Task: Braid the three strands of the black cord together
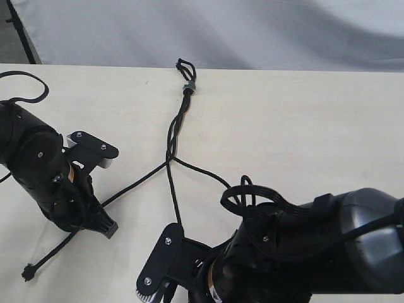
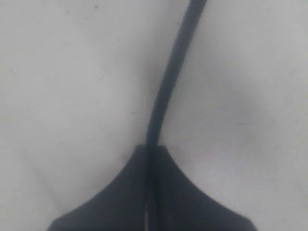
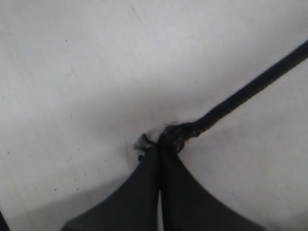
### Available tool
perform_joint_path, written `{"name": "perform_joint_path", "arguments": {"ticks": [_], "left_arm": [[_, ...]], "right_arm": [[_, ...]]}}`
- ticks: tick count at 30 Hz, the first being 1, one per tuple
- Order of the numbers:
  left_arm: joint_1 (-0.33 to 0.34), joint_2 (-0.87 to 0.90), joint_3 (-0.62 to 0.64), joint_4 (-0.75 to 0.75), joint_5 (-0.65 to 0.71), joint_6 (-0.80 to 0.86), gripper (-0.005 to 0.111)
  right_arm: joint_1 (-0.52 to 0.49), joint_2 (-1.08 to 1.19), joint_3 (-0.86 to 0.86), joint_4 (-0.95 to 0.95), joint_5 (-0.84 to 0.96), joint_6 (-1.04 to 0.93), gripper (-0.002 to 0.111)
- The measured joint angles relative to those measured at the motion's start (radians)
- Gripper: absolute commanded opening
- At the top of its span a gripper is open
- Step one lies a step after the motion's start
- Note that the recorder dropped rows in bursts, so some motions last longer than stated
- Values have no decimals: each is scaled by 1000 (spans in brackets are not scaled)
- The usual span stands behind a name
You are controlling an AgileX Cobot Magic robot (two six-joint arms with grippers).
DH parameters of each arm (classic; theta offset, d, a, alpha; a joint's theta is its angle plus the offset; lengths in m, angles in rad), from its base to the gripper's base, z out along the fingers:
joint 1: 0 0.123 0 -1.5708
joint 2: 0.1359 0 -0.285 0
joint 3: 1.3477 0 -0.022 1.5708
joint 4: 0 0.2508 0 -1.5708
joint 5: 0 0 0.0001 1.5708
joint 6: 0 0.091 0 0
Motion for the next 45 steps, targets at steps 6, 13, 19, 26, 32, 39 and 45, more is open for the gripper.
{"name": "perform_joint_path", "arguments": {"ticks": [6,13,19,26,32,39,45], "left_arm": [[0,0,0,0,0,0,0],[0,0,0,0,0,0,0],[0,0,0,0,2,0,0],[0,0,0,2,2,0,0],[0,0,0,2,4,0,0],[0,0,0,6,6,0,0],[0,0,0,6,6,0,0]], "right_arm": [[0,-8,19,10,-33,4,-1],[0,-9,21,10,-36,13,0],[0,-9,21,12,-43,46,1],[0,-9,21,18,-46,59,50],[0,-37,23,22,-18,50,63],[-59,-229,19,-122,-139,71,63],[-305,-247,14,-129,-286,85,63]]}}
